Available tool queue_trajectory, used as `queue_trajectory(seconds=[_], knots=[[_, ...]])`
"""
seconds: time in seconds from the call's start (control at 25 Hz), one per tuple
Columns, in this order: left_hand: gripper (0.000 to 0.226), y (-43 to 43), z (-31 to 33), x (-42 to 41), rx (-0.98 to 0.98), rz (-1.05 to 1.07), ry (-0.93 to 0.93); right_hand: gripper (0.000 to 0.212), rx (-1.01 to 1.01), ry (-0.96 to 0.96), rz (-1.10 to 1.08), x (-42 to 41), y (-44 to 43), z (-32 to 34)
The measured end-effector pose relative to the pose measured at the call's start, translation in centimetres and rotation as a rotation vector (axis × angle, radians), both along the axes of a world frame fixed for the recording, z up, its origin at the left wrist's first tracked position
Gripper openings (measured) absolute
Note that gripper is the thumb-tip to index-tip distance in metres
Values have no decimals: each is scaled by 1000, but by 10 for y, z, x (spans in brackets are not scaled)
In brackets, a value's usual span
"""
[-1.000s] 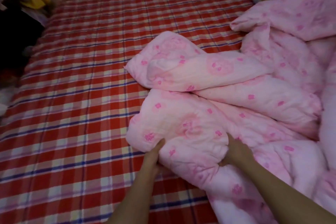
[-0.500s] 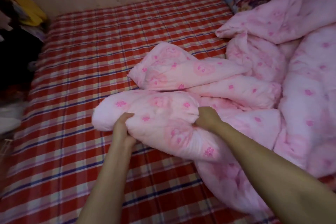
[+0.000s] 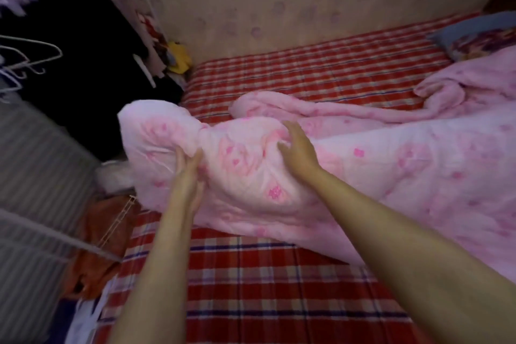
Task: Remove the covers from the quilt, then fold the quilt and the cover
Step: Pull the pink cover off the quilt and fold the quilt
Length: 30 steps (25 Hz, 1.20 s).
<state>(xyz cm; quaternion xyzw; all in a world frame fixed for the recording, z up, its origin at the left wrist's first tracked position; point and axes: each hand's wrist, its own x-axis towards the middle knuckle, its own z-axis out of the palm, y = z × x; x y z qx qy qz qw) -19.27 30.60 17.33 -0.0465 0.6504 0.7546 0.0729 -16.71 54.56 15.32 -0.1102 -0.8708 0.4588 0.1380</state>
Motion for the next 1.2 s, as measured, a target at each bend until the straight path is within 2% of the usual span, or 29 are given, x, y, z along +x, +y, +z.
queue_trajectory(seconds=[0.08,0.12,0.2,0.28,0.32,0.36,0.44,0.48,0.56,0.64,0.68,0.72,0.8,0.84,0.88,0.96,1.0,1.08,1.12,1.16,1.2], knots=[[69,11,-56,12,-235,-119,-85,31,78,-97,-103,29,9,-50],[61,15,-89,21,-341,-161,-109,21,139,-181,-69,48,13,-77],[57,23,-144,44,-243,-196,-345,17,299,-442,105,91,14,-132],[54,27,-185,75,-199,-180,-634,46,409,-545,177,126,15,-191],[51,28,-205,92,-222,-200,-724,65,472,-573,146,141,19,-217],[50,26,-219,108,-223,-220,-816,75,545,-652,103,148,25,-236],[42,24,-256,140,-194,-216,-930,76,697,-858,94,152,46,-255],[39,25,-268,152,-174,-184,-932,76,758,-884,123,147,57,-262],[45,31,-283,171,-113,-88,-909,72,885,-682,152,137,76,-280],[60,38,-285,180,-109,-24,-848,59,801,-550,122,128,80,-272],[66,43,-282,183,-132,21,-798,49,792,-600,128,123,73,-258],[69,46,-280,185,-142,34,-792,42,677,-731,134,124,66,-237],[68,62,-270,196,-94,-43,-782,44,475,-779,204,145,62,-216],[69,79,-257,208,-83,-176,-700,49,368,-787,316,169,56,-198],[73,94,-245,218,-84,-218,-609,53,308,-789,424,192,52,-181],[75,114,-224,246,-111,-154,-420,54,169,-764,519,247,56,-149],[78,113,-211,254,-99,-90,-422,49,123,-753,525,270,59,-131],[78,97,-214,248,235,209,-592,29,85,-766,545,305,74,-102],[73,80,-227,243,336,302,-589,22,77,-802,588,321,82,-86],[57,62,-243,245,255,453,-508,18,80,-834,637,335,89,-76],[43,39,-230,247,-60,547,-418,17,90,-845,682,348,97,-70]])
